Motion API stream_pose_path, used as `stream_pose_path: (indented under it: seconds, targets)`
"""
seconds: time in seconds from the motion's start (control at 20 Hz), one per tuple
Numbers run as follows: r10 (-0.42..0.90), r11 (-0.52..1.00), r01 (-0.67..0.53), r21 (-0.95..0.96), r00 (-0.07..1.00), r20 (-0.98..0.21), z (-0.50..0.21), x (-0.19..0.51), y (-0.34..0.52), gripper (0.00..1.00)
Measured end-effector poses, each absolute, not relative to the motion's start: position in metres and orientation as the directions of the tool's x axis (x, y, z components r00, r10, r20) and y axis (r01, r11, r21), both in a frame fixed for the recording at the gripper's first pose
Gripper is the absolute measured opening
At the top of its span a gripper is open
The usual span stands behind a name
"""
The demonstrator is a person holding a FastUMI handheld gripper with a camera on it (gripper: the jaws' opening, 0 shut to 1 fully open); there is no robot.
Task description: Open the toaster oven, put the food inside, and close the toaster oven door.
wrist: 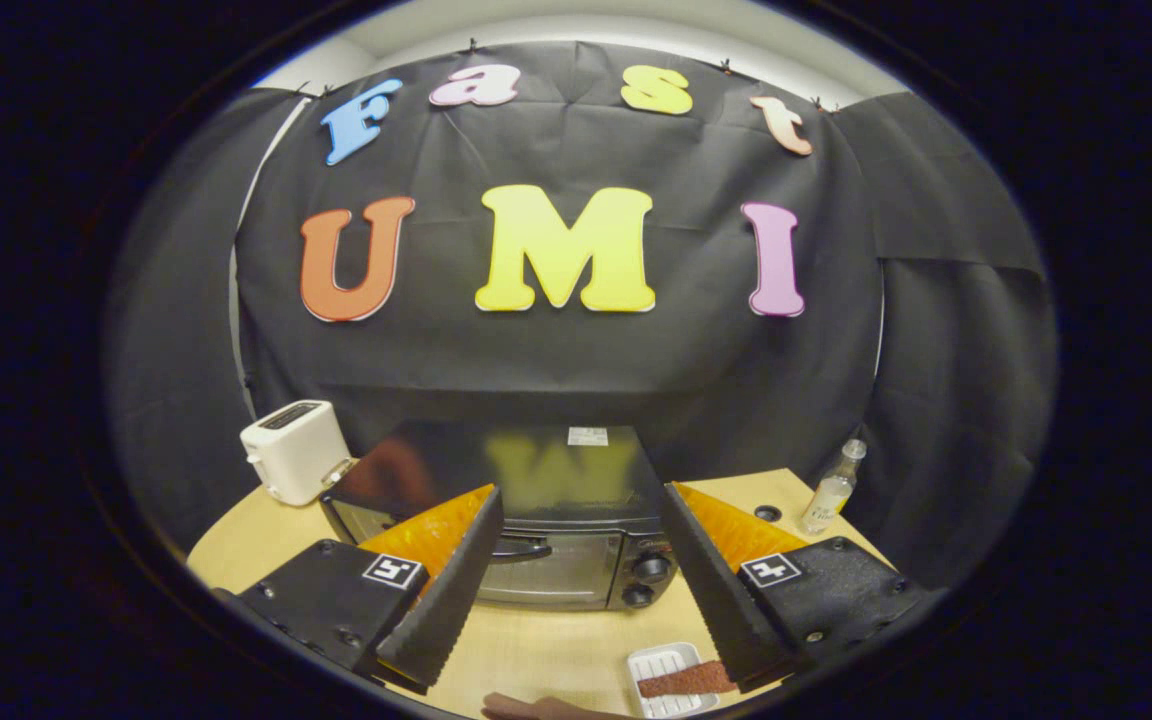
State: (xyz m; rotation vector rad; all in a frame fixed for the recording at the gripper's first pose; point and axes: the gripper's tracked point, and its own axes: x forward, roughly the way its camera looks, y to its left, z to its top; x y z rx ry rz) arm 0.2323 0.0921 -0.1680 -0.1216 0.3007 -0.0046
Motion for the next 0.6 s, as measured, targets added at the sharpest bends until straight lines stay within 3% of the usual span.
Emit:
stream_pose_path:
  seconds: [0.45, 0.6]
  targets:
    - [-0.009, 0.995, -0.028, -0.091, 0.926, -0.377, -0.235, 0.285, 0.114, 1.00]
    - [-0.014, 0.996, -0.018, -0.090, 0.938, -0.347, -0.232, 0.292, 0.121, 0.99]
